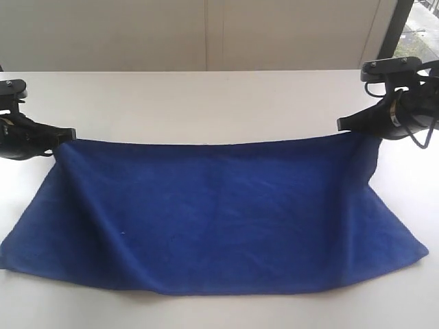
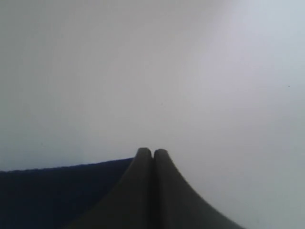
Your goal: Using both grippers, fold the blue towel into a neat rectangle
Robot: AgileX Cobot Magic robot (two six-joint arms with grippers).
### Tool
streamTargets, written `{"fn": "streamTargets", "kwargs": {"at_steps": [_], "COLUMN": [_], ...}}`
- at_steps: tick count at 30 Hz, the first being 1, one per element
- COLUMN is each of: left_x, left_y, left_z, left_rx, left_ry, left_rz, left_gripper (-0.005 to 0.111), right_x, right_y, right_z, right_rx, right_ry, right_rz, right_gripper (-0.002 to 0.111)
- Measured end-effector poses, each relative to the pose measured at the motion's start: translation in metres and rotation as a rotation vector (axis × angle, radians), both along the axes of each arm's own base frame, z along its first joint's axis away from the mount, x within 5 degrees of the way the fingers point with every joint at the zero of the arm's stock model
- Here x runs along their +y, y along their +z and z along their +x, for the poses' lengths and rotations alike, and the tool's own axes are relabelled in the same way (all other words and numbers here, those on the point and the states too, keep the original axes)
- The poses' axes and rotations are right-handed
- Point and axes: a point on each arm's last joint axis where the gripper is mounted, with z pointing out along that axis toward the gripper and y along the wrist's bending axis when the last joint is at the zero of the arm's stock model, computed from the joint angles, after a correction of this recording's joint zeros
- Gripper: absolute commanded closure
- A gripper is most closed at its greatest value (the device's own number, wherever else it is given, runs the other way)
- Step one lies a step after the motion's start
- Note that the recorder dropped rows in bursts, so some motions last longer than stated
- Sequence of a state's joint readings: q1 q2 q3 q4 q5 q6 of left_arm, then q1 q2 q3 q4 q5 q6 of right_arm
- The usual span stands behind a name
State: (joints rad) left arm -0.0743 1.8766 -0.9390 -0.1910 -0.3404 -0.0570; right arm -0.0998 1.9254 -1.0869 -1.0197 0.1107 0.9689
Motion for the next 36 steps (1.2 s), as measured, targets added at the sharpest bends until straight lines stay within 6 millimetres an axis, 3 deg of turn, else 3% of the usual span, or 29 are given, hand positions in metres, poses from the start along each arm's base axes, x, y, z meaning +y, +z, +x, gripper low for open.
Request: {"fn": "streamTargets", "kwargs": {"at_steps": [6,11,15,21,24,28,31,36], "left_x": [0.000,0.000,0.000,0.000,0.000,0.000,-0.002,-0.005], "left_y": [0.000,0.000,0.000,0.000,0.000,0.001,0.019,0.051], "left_z": [0.000,0.000,0.000,0.000,0.000,-0.001,0.000,-0.002], "left_rx": [-0.004,-0.004,-0.004,-0.004,-0.004,0.026,0.019,0.033], "left_ry": [0.000,-0.001,-0.002,-0.003,-0.003,-0.009,-0.025,-0.081], "left_rz": [0.002,0.003,0.004,0.005,0.005,-0.001,-0.008,-0.001], "left_gripper": [0.106,0.083,0.065,0.056,0.052,0.052,0.053,0.073], "right_x": [0.004,0.004,0.003,-0.001,-0.001,-0.004,-0.008,-0.011], "right_y": [-0.009,-0.021,-0.019,-0.013,-0.013,-0.007,0.015,0.057], "right_z": [0.011,0.013,0.015,0.020,0.020,0.018,0.012,-0.002], "right_rx": [-0.021,0.003,0.002,-0.005,-0.004,0.005,-0.015,-0.037], "right_ry": [0.042,0.041,0.033,0.012,0.009,-0.022,-0.076,-0.114], "right_rz": [0.038,0.040,0.032,0.011,0.008,-0.017,-0.039,-0.072], "right_gripper": [0.108,0.104,0.086,0.056,0.049,0.050,0.054,0.081]}}
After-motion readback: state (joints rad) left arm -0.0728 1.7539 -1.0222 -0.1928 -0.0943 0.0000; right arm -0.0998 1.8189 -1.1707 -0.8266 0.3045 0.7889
